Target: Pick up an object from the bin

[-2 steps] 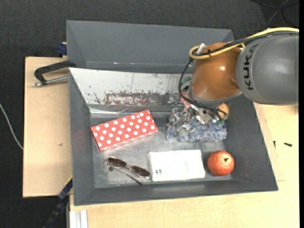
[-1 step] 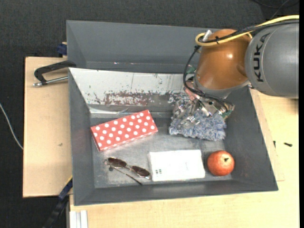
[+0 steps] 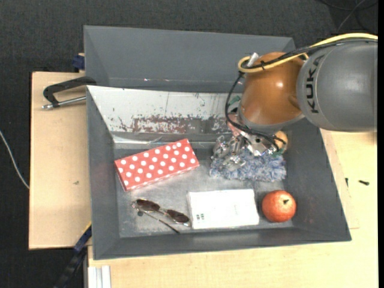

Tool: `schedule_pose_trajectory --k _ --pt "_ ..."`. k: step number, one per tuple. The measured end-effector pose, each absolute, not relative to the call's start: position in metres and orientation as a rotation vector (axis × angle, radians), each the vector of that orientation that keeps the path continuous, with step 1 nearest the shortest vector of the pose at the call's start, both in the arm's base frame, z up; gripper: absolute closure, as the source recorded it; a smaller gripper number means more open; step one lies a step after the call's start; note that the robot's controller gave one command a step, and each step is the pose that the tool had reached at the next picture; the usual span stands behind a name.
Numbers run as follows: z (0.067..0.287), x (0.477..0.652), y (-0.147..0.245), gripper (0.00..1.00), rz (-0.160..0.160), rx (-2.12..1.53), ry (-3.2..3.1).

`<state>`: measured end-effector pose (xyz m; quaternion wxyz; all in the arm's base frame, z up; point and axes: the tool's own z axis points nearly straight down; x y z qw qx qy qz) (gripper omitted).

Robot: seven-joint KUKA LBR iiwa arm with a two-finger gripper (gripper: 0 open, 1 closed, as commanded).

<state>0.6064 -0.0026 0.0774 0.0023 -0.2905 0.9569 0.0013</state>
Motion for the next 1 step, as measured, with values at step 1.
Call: schedule_pose_trajectory --k 1 --pt "0.1506 0.6056 -0.0015 1.00 0.005 -0.910 3.009"
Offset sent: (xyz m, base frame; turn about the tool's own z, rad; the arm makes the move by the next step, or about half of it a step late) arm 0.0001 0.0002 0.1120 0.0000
